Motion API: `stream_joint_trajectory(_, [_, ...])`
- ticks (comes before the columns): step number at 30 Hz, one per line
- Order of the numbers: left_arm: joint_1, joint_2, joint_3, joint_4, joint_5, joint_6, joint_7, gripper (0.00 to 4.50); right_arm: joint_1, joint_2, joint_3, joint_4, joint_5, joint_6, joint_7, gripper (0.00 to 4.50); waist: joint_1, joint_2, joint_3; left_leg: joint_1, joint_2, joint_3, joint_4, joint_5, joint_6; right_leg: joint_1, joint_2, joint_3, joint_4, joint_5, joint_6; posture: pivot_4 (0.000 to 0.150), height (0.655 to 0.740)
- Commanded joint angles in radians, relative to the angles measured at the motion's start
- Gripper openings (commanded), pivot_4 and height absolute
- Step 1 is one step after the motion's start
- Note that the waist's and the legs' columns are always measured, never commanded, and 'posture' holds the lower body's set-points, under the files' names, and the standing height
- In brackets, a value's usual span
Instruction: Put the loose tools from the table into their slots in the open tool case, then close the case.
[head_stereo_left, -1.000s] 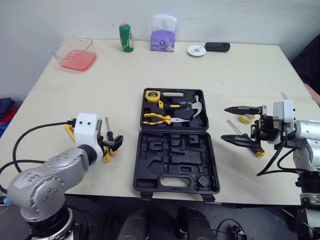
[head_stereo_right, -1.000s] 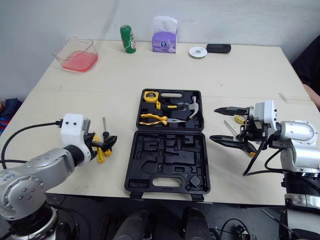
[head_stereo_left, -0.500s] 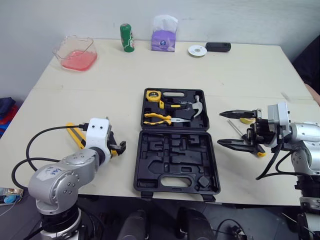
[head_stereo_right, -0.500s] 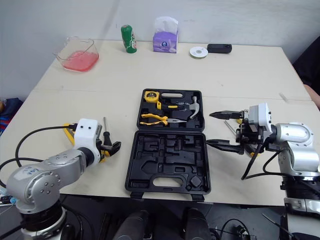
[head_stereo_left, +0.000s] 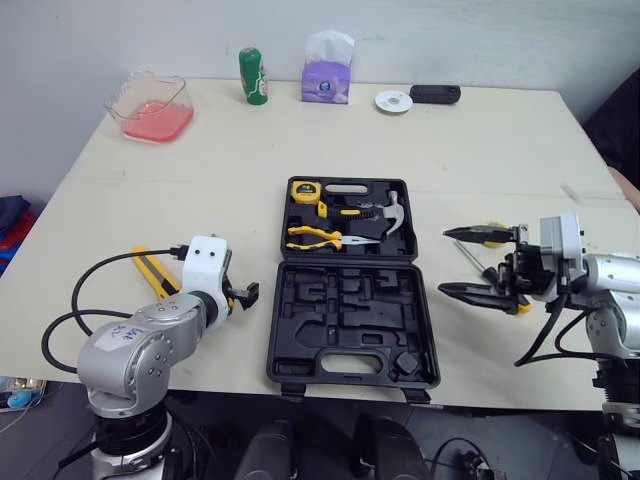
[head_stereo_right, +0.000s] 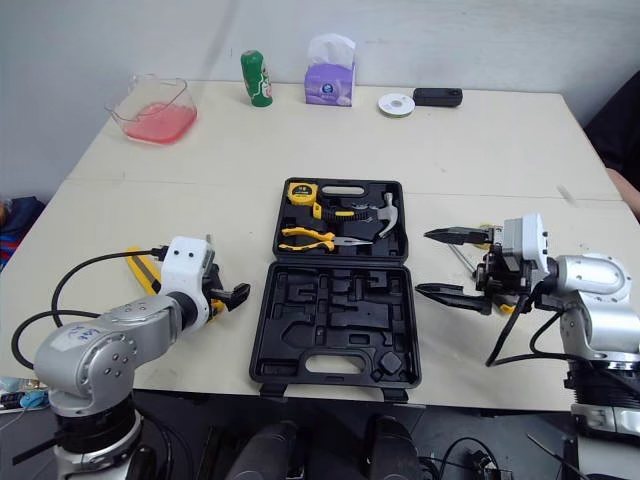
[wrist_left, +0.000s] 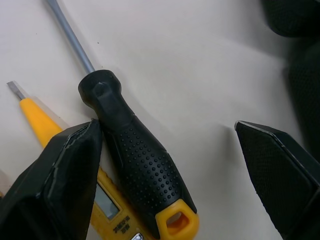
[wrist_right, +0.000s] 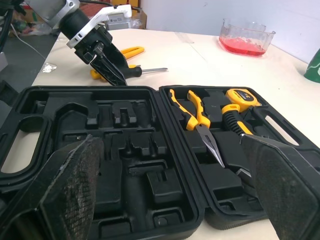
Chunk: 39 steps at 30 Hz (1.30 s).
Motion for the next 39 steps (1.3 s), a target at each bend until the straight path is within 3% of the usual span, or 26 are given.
stream_joint_trajectory(1, [0.007,0.004,-0.001,-0.011,0.035,0.014,-0.025,3.68,0.006,-0.009,-0.035,0.021,0.013,-0.039,0.026,4.50,-0.001,0.000,0.000,0.000,0.000,0.000,0.000,0.000,0.000,0.000,0.000,0.000,0.000,0.000,0.000,0.150,0.7400])
stream_joint_trajectory(5, [0.020,0.017,0.014,-0.026,0.050,0.024,-0.054,1.75,0.008,-0.008,-0.038,0.040,0.014,-0.058,0.034,4.50,-0.002,0.000,0.000,0.000,0.000,0.000,0.000,0.000,0.000,0.000,0.000,0.000,0.000,0.000,0.000,0.150,0.7400])
stream_joint_trajectory(7, [0.022,0.031,0.020,-0.025,0.057,0.024,-0.069,1.06,0.007,-0.007,-0.037,0.049,0.013,-0.066,0.034,4.50,-0.001,0.000,0.000,0.000,0.000,0.000,0.000,0.000,0.000,0.000,0.000,0.000,0.000,0.000,0.000,0.150,0.7400])
stream_joint_trajectory(16, [-0.008,0.007,0.076,-0.037,0.106,0.013,-0.097,1.07,0.010,-0.006,-0.034,0.076,0.006,-0.098,0.035,4.50,0.000,0.000,0.000,0.000,0.000,0.000,0.000,0.000,0.000,0.000,0.000,0.000,0.000,0.000,0.000,0.150,0.7400])
stream_joint_trajectory(19, [-0.037,-0.028,0.129,-0.070,0.105,-0.073,-0.118,1.07,0.009,-0.006,-0.035,0.087,0.005,-0.109,0.036,4.50,0.000,0.000,0.000,0.000,0.000,0.000,0.000,0.000,0.000,0.000,0.000,0.000,0.000,0.000,0.000,0.150,0.7400])
stream_joint_trajectory(23, [-0.035,0.009,0.161,-0.098,0.077,-0.188,-0.202,1.07,0.010,-0.014,-0.041,0.102,0.002,-0.127,0.038,4.50,0.000,0.000,0.000,-0.001,0.000,0.000,0.000,0.000,0.000,0.000,0.000,-0.001,-0.001,0.000,0.000,0.150,0.7400])
stream_joint_trajectory(28, [-0.007,0.189,0.179,-0.119,-0.024,-0.360,-0.452,1.07,0.030,-0.043,-0.063,0.109,0.000,-0.150,0.040,4.50,-0.001,0.000,0.000,-0.001,0.001,0.000,0.000,0.000,0.000,0.000,0.000,-0.001,-0.001,0.000,0.000,0.150,0.7400])
stream_joint_trajectory(32, [0.033,0.414,0.102,-0.041,-0.026,-0.648,-0.745,1.07,0.078,-0.063,-0.106,0.089,0.003,-0.148,0.013,4.50,-0.002,0.000,0.000,0.000,0.001,0.000,0.000,0.000,0.000,0.000,0.000,-0.001,-0.001,0.000,0.000,0.150,0.7400])
stream_joint_trajectory(39, [-0.136,0.554,-0.156,0.178,0.051,-0.992,-1.053,1.07,0.176,-0.078,-0.162,0.044,0.018,-0.133,-0.007,4.50,0.006,0.000,0.000,-0.001,0.000,0.000,0.000,0.000,0.000,0.000,0.000,-0.002,-0.002,0.000,-0.001,0.150,0.7400])
